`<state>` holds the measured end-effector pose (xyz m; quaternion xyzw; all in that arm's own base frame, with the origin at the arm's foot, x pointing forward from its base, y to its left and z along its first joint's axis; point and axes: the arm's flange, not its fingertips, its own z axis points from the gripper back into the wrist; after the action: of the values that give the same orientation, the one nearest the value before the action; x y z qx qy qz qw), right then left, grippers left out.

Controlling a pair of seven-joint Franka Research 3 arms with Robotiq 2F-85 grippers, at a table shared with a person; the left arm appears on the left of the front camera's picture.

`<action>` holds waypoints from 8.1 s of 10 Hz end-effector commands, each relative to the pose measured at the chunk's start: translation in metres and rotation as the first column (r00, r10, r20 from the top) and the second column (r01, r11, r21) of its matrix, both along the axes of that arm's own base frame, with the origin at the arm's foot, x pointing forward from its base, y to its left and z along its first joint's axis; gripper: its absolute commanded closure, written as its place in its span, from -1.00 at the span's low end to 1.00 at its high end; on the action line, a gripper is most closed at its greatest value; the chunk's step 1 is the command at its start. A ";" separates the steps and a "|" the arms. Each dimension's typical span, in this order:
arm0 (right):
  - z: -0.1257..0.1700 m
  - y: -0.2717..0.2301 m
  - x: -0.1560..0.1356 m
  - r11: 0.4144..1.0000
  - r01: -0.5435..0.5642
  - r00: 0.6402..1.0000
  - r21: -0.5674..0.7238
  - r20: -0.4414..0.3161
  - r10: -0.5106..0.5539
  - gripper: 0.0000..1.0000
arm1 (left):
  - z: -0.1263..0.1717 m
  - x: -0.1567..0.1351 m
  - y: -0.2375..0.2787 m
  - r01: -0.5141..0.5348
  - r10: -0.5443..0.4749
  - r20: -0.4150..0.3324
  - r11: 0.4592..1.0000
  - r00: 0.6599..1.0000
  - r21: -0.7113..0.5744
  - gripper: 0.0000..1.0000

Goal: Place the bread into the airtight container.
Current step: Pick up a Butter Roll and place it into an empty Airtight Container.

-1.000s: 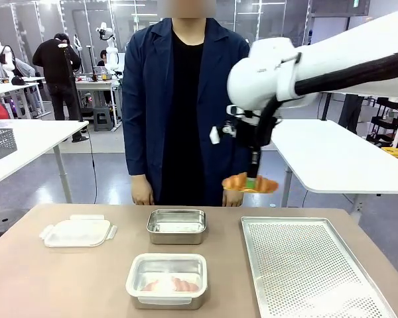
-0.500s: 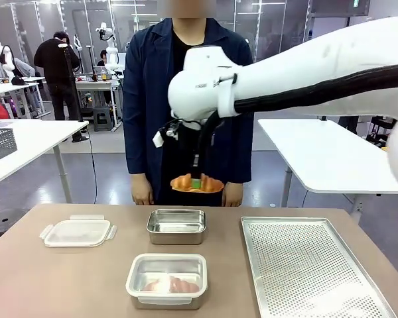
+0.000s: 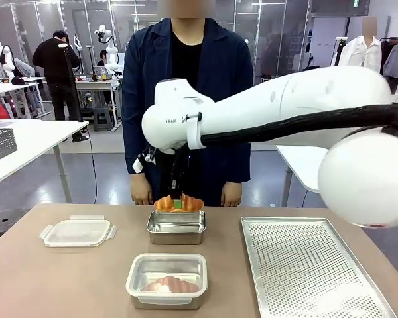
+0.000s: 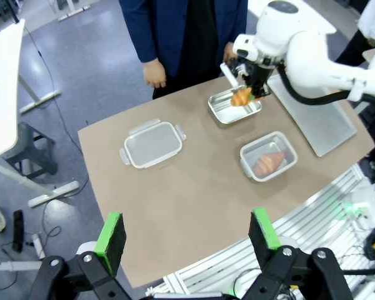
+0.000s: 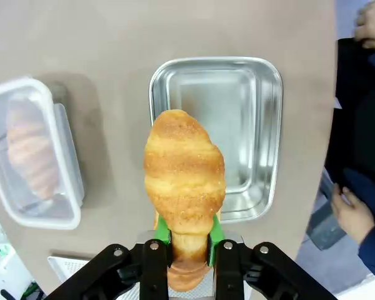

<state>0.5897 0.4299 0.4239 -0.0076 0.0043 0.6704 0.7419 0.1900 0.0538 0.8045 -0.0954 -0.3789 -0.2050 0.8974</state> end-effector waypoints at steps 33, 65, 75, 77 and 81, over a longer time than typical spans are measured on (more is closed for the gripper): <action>-0.055 0.008 0.037 0.999 0.029 1.000 -0.028 0.002 -0.029 -0.98 | 0.001 0.000 -0.001 0.010 -0.010 0.002 1.000 1.000 -0.002 -1.00; 0.332 -0.474 -0.341 0.481 0.786 0.550 0.388 -0.082 -0.831 -1.00 | 0.001 0.000 -0.001 0.010 -0.010 0.002 1.000 1.000 -0.002 -1.00; 0.332 -0.474 -0.341 0.481 0.786 0.550 0.388 -0.082 -0.831 -1.00 | 0.001 0.000 -0.001 0.010 -0.010 0.002 1.000 1.000 -0.002 -1.00; 0.332 -0.474 -0.341 0.481 0.786 0.550 0.388 -0.082 -0.831 -1.00 | 0.001 0.000 -0.001 0.010 -0.010 0.002 1.000 1.000 -0.002 -1.00; 0.332 -0.474 -0.341 0.481 0.786 0.550 0.388 -0.082 -0.831 -1.00 | 0.001 0.000 -0.001 0.010 -0.010 0.002 1.000 1.000 -0.002 -1.00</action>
<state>0.2489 -0.0432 0.7556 0.1016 -0.1658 0.2222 0.9554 0.1900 0.0541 0.8044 -0.0955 -0.3790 -0.2046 0.8974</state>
